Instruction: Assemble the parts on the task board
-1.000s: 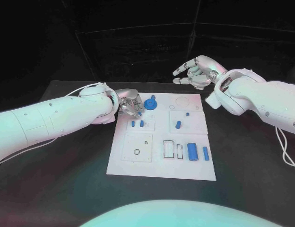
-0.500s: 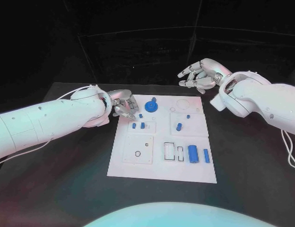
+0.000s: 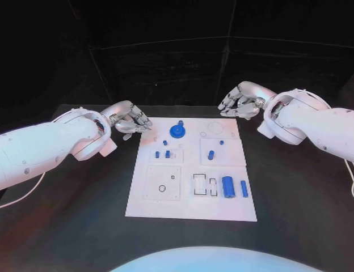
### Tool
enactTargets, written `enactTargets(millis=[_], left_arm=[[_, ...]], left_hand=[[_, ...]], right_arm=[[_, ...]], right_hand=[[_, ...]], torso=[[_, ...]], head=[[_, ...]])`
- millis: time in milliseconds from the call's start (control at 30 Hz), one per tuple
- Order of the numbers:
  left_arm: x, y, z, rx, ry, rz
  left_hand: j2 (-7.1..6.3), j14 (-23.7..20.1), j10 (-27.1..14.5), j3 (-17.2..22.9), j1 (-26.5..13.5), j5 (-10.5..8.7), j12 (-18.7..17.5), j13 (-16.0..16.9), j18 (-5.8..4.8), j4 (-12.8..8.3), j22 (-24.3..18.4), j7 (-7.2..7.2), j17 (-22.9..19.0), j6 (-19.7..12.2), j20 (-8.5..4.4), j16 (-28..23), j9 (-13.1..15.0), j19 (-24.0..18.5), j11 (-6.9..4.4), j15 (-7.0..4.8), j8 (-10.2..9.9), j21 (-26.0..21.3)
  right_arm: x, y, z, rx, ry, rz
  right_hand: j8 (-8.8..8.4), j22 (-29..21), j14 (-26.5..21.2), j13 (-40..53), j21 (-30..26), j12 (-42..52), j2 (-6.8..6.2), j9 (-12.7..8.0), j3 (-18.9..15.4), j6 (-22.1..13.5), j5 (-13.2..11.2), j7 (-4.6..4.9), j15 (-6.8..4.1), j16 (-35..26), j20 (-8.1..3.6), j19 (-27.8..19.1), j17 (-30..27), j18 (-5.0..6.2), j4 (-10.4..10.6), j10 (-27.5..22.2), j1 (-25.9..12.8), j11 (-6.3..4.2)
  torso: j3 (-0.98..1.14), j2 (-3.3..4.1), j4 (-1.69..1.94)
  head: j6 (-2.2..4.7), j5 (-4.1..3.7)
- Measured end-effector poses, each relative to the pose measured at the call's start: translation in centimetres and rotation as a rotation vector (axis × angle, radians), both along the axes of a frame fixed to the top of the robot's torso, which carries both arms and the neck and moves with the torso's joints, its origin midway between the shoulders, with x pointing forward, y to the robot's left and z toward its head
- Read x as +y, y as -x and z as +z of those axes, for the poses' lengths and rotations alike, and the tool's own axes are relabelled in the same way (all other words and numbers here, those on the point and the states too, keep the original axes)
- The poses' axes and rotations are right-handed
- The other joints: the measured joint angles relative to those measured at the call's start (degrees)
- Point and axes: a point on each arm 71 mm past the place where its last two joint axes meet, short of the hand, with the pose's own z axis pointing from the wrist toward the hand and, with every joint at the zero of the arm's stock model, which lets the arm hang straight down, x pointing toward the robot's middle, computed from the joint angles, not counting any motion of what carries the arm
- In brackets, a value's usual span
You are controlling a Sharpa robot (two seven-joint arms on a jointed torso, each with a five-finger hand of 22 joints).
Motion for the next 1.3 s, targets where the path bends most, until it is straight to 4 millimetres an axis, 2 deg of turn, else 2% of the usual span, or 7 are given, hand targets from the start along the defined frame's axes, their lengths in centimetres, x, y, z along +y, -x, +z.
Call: enactTargets(millis=[67,133,200,267,400,700,1300], left_arm=[[0.0,0.3,0.3,0.028,0.130,0.022],[-0.2,0.5,0.5,0.053,0.241,0.037],[-0.5,0.8,0.8,0.078,0.362,0.051],[-0.7,1.0,1.0,0.095,0.459,0.063],[-1.0,1.2,1.4,0.118,0.620,0.090],[-1.3,1.4,1.7,0.125,0.783,0.126],[-1.2,1.4,1.9,0.099,0.838,0.149]], left_hand=[[-0.33,-0.73,0.72,-0.90,-1.42,0.00,0.74,0.16,0.16,0.90,-2.64,-0.16,-2.42,0.17,-0.04,-1.11,-0.02,-1.59,-0.20,0.03,0.01,-2.80],[-0.61,-3.35,0.72,-1.62,-2.07,0.00,0.96,0.16,1.66,1.62,-7.69,-0.28,-8.31,0.28,-0.03,-4.01,-0.12,-4.53,-0.19,-0.02,0.23,-8.34],[-0.60,-6.12,0.71,-2.25,-2.06,0.00,1.56,0.16,2.13,2.00,-10.24,-0.28,-14.45,0.28,0.07,-7.17,-0.29,-6.66,-0.19,0.06,0.23,-11.62],[-0.49,-7.72,0.55,-2.61,-2.16,0.00,1.70,0.16,2.21,2.24,-10.95,-0.28,-17.66,0.28,0.12,-8.89,-0.32,-7.49,-0.29,0.13,0.33,-12.73],[0.04,-9.94,0.15,-2.92,-2.06,0.00,2.24,0.16,2.23,2.55,-11.81,-0.28,-22.31,0.28,0.32,-11.42,-0.32,-8.13,-0.10,0.14,0.46,-13.97],[0.34,-11.39,-0.76,-3.39,-1.76,0.00,2.43,0.15,2.23,2.40,-12.61,-0.28,-25.57,0.28,0.41,-13.04,-0.46,-8.60,0.03,0.30,0.46,-15.26],[0.63,-11.99,-1.36,-3.39,-1.47,0.00,2.89,0.09,2.22,2.40,-13.08,0.03,-26.55,-0.47,0.50,-13.60,-0.51,-8.68,0.23,0.50,0.46,-15.94]], right_arm=[[0.2,0.4,-0.5,-0.007,0.054,0.006],[0.4,0.8,-1.1,-0.011,0.101,0.010],[0.5,1.2,-1.7,-0.015,0.153,0.011],[0.7,1.5,-2.3,-0.016,0.197,0.012],[1.0,2.1,-3.3,-0.019,0.275,0.016],[1.8,3.0,-4.5,-0.022,0.377,0.039],[2.8,3.4,-5.7,0.006,0.429,0.076]], right_hand=[[-0.14,-0.25,0.00,-1.43,-0.01,-1.97,-0.46,0.00,0.16,0.14,-0.45,0.13,0.00,-0.03,0.08,0.08,-0.25,0.00,0.13,0.09,-0.47,0.10],[-0.41,-0.64,0.00,-2.41,-0.43,-3.42,-0.77,0.00,0.31,0.44,-0.67,0.05,0.00,-0.44,0.08,0.08,-0.57,0.00,0.28,-0.16,-0.76,0.34],[-0.98,-1.23,0.03,-3.50,-0.71,-4.76,-1.69,-0.01,0.31,0.44,-1.65,0.06,0.03,-0.59,0.10,0.06,-0.94,0.19,0.28,-1.23,-1.06,0.68],[-1.55,-1.60,0.21,-4.27,-1.04,-5.63,-2.06,-0.08,0.31,0.05,-2.55,-0.34,0.22,-0.99,0.31,-0.15,-1.33,0.91,0.28,-2.27,-1.43,0.72],[-2.20,-1.61,0.21,-5.32,-1.04,-6.19,-2.34,-0.09,0.31,-0.08,-3.13,-0.46,0.22,-1.83,0.51,0.05,-2.72,0.92,0.28,-2.73,-1.27,0.81],[-4.16,-1.31,0.19,-8.07,-1.04,-7.51,-2.63,-0.09,0.79,-0.90,-3.34,-0.04,0.64,-2.05,0.92,0.47,-3.27,0.91,0.46,-2.50,-0.98,1.04],[-4.80,-1.10,0.19,-11.47,-1.04,-8.48,-2.39,0.04,3.71,0.65,-3.34,0.27,1.05,-2.05,1.12,0.67,-3.27,0.91,-0.74,-1.38,0.17,1.38]], torso=[[0.00,0.03,-0.05],[0.00,0.07,-0.11],[0.00,0.10,-0.12],[0.02,0.10,-0.12],[0.07,0.10,-0.12],[0.07,0.10,-0.03],[0.04,0.14,0.03]], head=[[0.22,-0.66],[0.38,-1.29],[0.45,-1.69],[0.54,-1.94],[0.66,-2.14],[0.57,-2.42],[0.28,-2.65]])
